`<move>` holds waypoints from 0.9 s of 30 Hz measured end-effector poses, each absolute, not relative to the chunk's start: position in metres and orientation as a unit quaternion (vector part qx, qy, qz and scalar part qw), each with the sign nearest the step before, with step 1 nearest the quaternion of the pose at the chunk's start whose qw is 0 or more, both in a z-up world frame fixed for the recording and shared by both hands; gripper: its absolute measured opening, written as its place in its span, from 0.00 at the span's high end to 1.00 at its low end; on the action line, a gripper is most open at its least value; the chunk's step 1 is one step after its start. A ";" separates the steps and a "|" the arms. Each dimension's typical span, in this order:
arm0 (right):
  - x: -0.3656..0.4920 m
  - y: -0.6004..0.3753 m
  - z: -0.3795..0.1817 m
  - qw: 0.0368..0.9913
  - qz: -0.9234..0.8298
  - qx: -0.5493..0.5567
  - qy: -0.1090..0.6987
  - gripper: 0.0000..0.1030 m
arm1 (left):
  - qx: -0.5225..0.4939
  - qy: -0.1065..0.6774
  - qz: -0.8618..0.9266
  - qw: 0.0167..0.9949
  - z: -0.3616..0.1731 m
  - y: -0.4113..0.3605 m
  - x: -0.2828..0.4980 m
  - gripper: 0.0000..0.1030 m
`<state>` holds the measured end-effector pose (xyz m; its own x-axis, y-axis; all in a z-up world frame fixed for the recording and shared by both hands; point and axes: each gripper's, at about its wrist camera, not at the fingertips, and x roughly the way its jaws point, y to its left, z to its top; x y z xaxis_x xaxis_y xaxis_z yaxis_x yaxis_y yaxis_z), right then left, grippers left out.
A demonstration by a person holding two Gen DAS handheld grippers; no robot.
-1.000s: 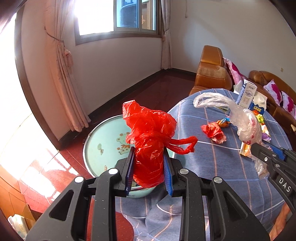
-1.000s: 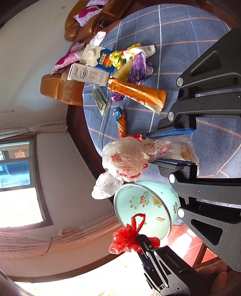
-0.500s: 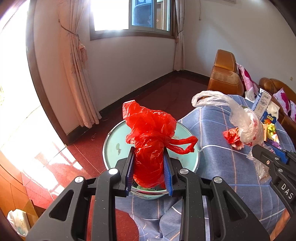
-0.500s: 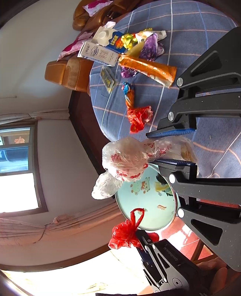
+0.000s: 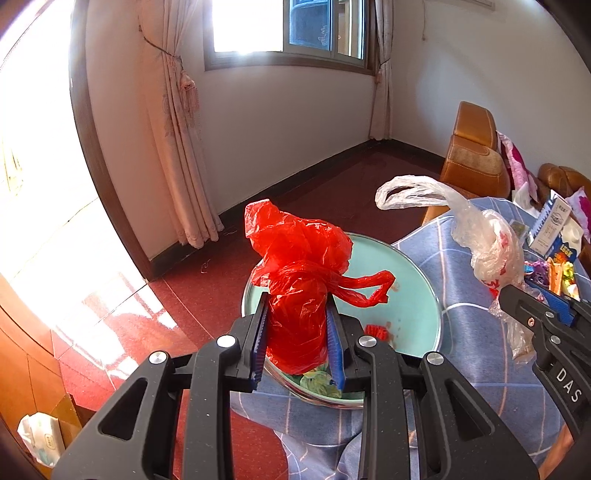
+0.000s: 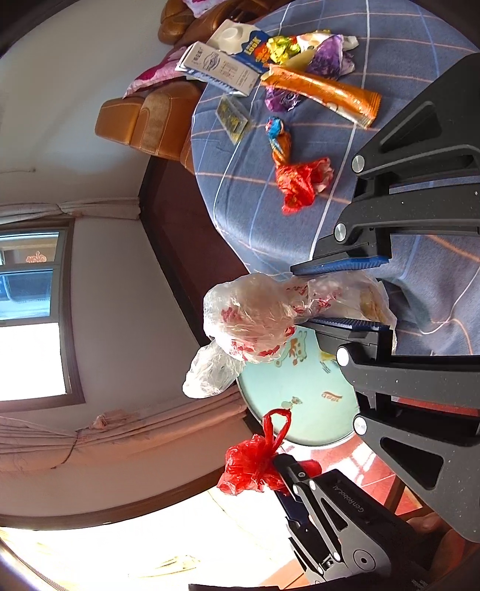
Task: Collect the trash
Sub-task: 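Open the right gripper over the teal basin to drop the clear bag, then open the left gripper over the basin to drop the red bag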
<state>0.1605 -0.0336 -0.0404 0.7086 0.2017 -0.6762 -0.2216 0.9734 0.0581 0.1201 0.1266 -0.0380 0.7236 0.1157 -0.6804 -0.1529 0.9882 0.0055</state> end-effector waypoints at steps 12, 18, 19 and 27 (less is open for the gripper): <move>0.200 -0.011 -0.079 0.900 0.125 -0.021 0.417 0.78 | -0.027 0.399 0.079 0.913 -0.063 0.133 0.152 0.73; 0.220 -0.003 -0.101 0.885 0.137 -0.016 0.444 0.78 | -0.034 0.413 0.083 0.906 -0.075 0.137 0.159 0.73; 0.222 -0.002 -0.103 0.883 0.141 -0.014 0.448 0.77 | -0.036 0.415 0.083 0.905 -0.077 0.139 0.160 0.73; 0.225 -0.004 -0.106 0.882 0.165 -0.005 0.442 0.55 | -0.030 0.432 0.081 0.898 -0.088 0.137 0.169 0.73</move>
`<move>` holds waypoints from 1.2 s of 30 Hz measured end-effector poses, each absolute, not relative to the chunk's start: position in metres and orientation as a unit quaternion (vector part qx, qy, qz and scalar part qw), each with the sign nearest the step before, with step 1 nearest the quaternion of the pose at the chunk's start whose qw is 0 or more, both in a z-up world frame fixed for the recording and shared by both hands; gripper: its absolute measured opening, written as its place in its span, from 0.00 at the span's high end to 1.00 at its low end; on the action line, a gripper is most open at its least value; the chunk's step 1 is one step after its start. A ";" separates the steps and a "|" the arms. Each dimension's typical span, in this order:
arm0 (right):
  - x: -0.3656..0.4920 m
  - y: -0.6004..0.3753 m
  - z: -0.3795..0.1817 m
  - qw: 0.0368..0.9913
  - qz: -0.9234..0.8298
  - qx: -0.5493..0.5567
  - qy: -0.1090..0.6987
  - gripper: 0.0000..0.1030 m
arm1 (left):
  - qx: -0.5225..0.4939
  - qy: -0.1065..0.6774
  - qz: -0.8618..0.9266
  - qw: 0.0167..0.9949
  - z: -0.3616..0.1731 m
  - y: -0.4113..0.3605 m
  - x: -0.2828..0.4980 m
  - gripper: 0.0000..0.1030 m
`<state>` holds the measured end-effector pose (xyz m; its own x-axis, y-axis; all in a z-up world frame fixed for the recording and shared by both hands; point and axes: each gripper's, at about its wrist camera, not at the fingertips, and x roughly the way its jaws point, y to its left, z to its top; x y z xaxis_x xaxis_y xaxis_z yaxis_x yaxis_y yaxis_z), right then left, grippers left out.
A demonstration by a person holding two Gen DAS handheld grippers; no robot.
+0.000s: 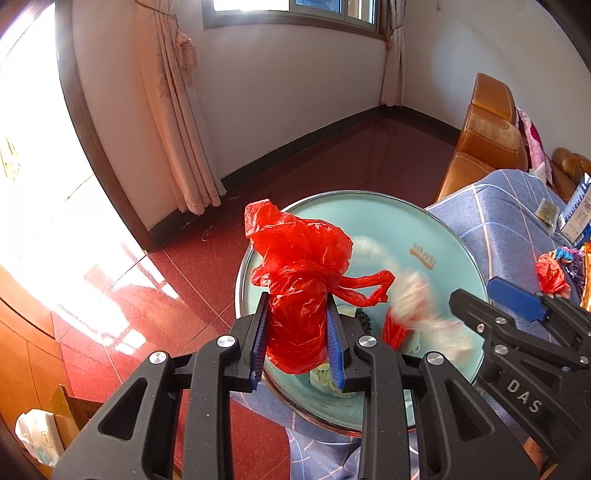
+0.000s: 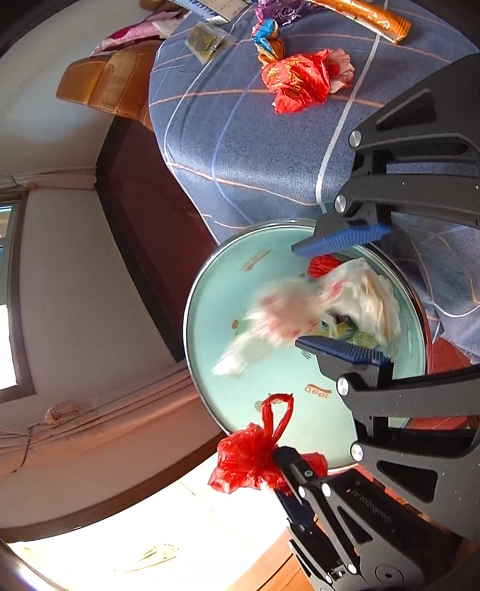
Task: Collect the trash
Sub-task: 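Open the left gripper over the basin to drop the red bag, then move the right gripper to the long orange snack wrapper and close on it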
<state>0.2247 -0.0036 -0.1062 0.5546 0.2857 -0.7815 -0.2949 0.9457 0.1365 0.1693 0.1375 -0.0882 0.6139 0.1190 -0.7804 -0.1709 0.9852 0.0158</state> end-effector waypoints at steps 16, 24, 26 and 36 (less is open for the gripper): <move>0.189 -0.058 -0.070 0.913 0.109 0.022 0.394 0.38 | 0.015 0.414 0.113 0.903 -0.073 0.113 0.157 0.17; 0.161 -0.111 -0.051 0.932 0.047 0.050 0.356 0.16 | 0.044 0.383 0.119 0.915 -0.044 0.086 0.136 0.06; 0.154 -0.120 -0.047 0.935 0.041 0.047 0.349 0.14 | 0.048 0.377 0.115 0.918 -0.039 0.078 0.131 0.06; 0.116 -0.166 -0.035 0.942 0.005 0.054 0.333 0.15 | 0.073 0.365 0.084 0.924 -0.025 0.034 0.114 0.06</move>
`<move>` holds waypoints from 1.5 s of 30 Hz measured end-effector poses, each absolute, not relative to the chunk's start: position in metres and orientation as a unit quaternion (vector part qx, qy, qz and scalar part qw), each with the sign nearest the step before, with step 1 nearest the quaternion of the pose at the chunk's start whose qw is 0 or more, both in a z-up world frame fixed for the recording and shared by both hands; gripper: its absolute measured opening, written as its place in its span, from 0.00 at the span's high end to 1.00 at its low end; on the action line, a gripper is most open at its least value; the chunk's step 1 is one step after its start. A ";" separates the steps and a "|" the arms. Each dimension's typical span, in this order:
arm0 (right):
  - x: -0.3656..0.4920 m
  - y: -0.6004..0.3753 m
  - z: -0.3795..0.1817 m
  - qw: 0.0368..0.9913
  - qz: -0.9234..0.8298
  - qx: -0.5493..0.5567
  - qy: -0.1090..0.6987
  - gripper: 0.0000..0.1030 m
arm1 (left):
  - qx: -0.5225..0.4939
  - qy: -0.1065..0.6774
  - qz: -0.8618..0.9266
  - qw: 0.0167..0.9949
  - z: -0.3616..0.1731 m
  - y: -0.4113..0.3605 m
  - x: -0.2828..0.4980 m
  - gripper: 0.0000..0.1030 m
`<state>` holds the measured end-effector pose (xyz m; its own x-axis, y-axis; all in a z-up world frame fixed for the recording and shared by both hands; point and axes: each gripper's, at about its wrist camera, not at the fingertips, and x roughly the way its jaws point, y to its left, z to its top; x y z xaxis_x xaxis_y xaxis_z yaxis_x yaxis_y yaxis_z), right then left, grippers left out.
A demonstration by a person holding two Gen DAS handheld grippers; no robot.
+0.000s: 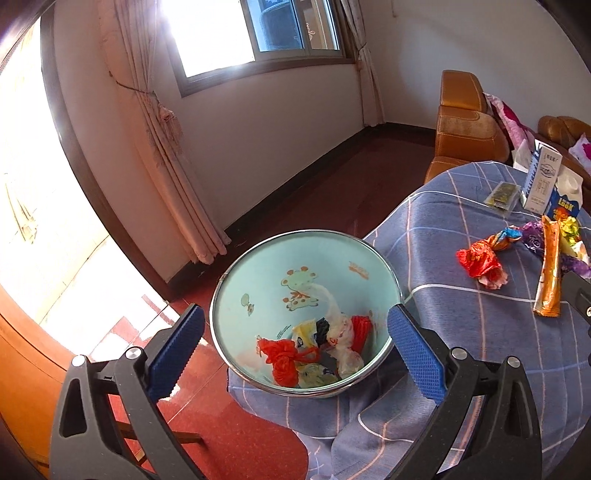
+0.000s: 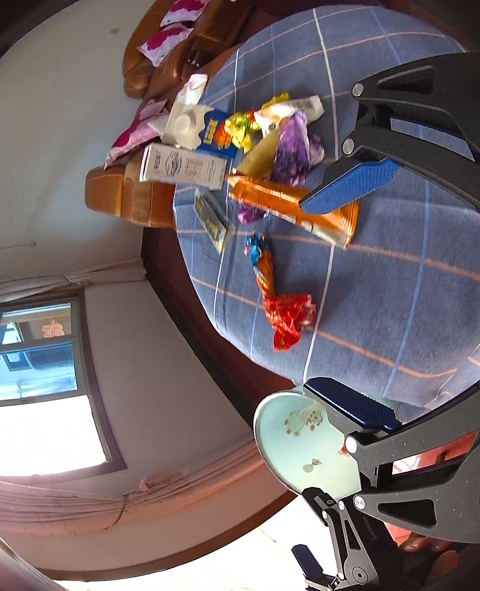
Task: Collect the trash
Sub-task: 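Move the right gripper to the long orange snack wrapper and close on it, then grasp the twisted red-blue candy wrapper with the left gripper while the right gripper lifts the orange wrapper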
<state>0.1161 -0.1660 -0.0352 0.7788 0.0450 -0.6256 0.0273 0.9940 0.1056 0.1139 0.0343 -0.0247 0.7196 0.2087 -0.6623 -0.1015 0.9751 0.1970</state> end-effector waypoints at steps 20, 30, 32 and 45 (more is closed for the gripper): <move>0.072 -0.292 -0.076 0.916 -0.110 0.096 0.374 0.45 | 0.075 0.386 -0.046 0.919 -0.057 -0.038 0.097 0.08; 0.101 -0.289 -0.072 0.915 -0.077 0.112 0.379 0.56 | 0.075 0.387 -0.092 0.914 -0.058 -0.070 0.144 0.19; 0.114 -0.277 -0.070 0.916 -0.058 0.112 0.381 0.56 | 0.070 0.388 -0.103 0.913 -0.057 -0.076 0.152 0.19; 0.188 -0.248 -0.112 0.876 0.004 0.165 0.454 0.79 | 0.066 0.387 -0.095 0.915 -0.055 -0.070 0.187 0.19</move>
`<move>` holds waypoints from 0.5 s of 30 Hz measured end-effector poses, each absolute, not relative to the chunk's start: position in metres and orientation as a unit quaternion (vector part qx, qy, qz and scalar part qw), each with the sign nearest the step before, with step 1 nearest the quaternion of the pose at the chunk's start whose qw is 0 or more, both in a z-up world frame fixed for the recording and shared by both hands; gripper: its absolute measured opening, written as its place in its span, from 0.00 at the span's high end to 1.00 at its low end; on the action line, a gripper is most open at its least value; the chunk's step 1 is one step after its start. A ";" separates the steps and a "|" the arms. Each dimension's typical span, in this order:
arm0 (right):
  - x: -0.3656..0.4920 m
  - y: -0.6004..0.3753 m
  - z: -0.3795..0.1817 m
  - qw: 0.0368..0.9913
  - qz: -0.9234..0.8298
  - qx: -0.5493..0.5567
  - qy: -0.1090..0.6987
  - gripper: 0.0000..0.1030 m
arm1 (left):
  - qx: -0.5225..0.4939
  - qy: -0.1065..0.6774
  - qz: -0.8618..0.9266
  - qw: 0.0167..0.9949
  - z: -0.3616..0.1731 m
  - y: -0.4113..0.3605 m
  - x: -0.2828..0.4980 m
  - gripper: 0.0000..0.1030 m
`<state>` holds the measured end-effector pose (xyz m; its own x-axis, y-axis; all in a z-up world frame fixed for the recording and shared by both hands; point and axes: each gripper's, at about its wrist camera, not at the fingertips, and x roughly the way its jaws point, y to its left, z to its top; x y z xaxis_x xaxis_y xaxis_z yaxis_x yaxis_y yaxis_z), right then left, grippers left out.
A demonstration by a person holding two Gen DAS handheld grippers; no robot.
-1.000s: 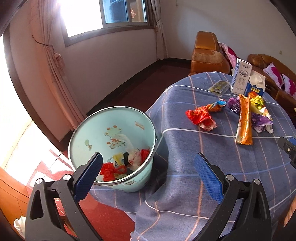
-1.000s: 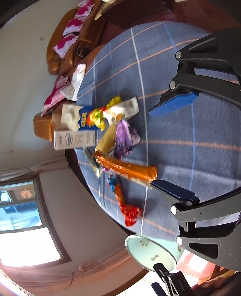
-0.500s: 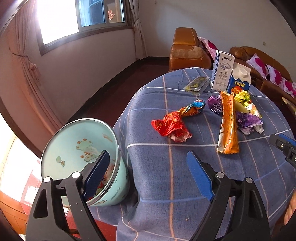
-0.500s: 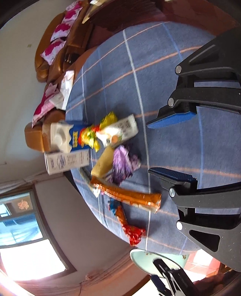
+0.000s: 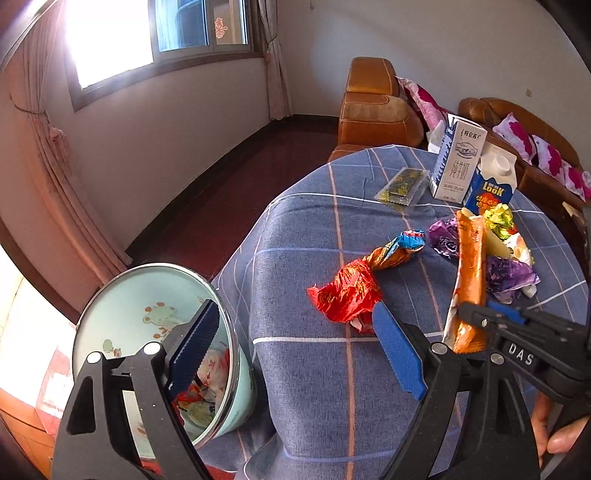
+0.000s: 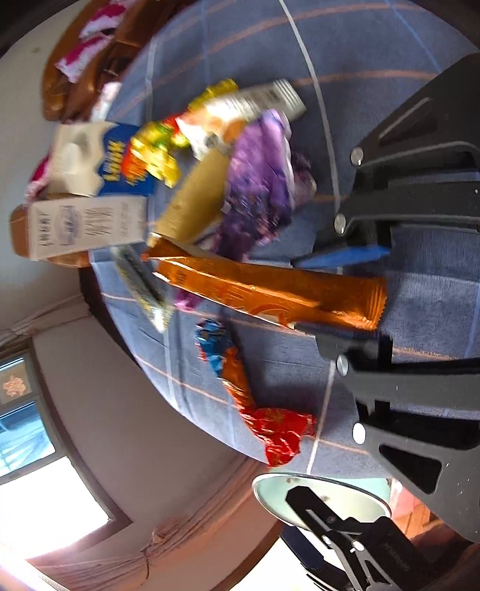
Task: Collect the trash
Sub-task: 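Grasp the twisted red-blue candy wrapper with the left gripper while the right gripper lifts the orange wrapper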
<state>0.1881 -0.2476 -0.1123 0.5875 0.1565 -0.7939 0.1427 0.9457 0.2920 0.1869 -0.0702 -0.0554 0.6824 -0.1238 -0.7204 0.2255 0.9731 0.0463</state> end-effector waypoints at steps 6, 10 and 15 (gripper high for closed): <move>0.172 -0.252 -0.085 0.900 0.012 0.137 0.412 0.85 | 0.049 0.388 -0.114 0.913 -0.060 -0.084 0.207 0.20; 0.161 -0.258 -0.064 0.917 0.005 0.101 0.386 0.85 | 0.032 0.408 -0.124 0.904 -0.074 -0.101 0.226 0.28; 0.156 -0.271 -0.069 0.914 -0.014 0.102 0.393 0.85 | 0.052 0.436 -0.126 0.890 -0.099 -0.123 0.238 0.44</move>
<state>0.1556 -0.2709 -0.0687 0.6909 0.0549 -0.7208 0.1054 0.9788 0.1756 0.2378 -0.1226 -0.0994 0.5889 -0.1788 -0.7882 0.2686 0.9631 -0.0178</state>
